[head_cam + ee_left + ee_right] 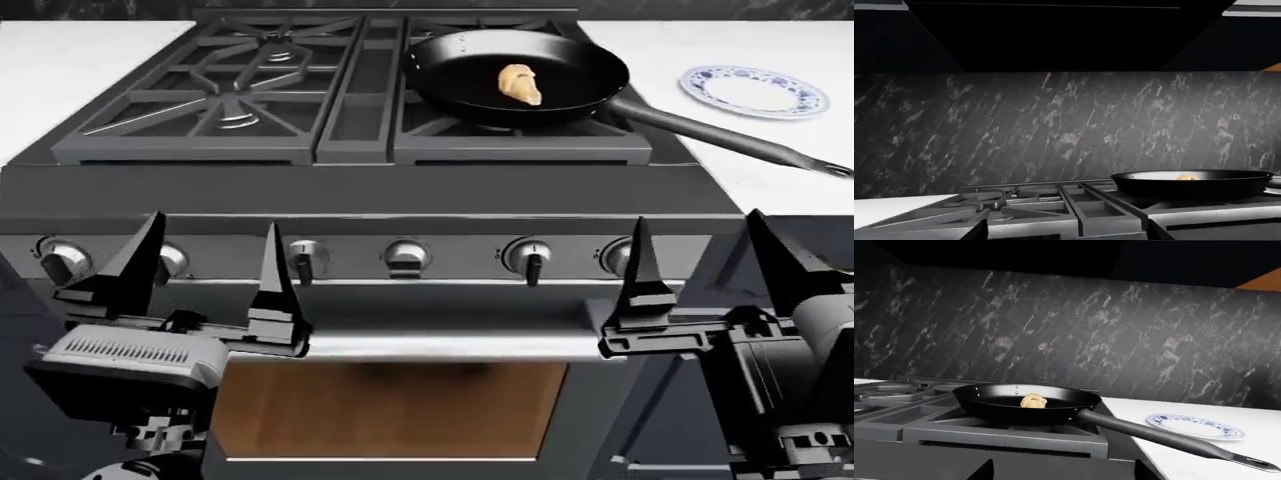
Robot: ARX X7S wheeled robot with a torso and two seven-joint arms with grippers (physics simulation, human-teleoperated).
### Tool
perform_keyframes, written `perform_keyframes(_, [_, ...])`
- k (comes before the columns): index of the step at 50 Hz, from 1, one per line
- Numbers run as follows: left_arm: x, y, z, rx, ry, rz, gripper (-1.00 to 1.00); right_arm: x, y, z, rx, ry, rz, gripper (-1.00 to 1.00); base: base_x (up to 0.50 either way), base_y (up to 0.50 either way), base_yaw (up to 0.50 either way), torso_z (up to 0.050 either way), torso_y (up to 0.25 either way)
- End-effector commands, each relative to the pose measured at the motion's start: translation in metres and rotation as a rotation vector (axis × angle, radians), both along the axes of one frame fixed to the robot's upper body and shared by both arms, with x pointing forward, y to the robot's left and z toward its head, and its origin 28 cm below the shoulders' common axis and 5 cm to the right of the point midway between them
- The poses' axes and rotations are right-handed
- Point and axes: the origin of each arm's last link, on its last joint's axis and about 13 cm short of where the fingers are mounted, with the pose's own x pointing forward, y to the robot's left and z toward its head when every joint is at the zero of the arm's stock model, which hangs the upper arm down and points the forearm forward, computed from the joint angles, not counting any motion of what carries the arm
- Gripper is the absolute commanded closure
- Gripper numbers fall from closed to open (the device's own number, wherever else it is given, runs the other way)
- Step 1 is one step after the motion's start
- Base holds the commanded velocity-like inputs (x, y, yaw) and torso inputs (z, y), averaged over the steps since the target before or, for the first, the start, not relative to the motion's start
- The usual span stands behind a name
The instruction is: Pick the croissant and place it on the pan. Then turn on the stove to warm the croissant.
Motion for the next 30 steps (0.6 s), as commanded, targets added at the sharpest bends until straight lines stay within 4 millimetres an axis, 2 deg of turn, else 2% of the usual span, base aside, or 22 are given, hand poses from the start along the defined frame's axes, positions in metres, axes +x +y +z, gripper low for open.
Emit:
perform_keyframes(1, [-0.0025,-0.0005,0.0021,-0.006,-0.024,-0.034,-1.0,-0.0011,-0.0014,-0.0028,0.081,0.048,0.051,-1.0,0.0,0.0,0.0,-0.05,0.0])
perform_keyframes(30, [-0.0015,-0.0017,-0.0015,0.001,-0.006,-0.036,-1.0,-0.0037,-0.0013,0.0008,0.047,0.022,0.042,-1.0,0.0,0.0,0.0,-0.05,0.0])
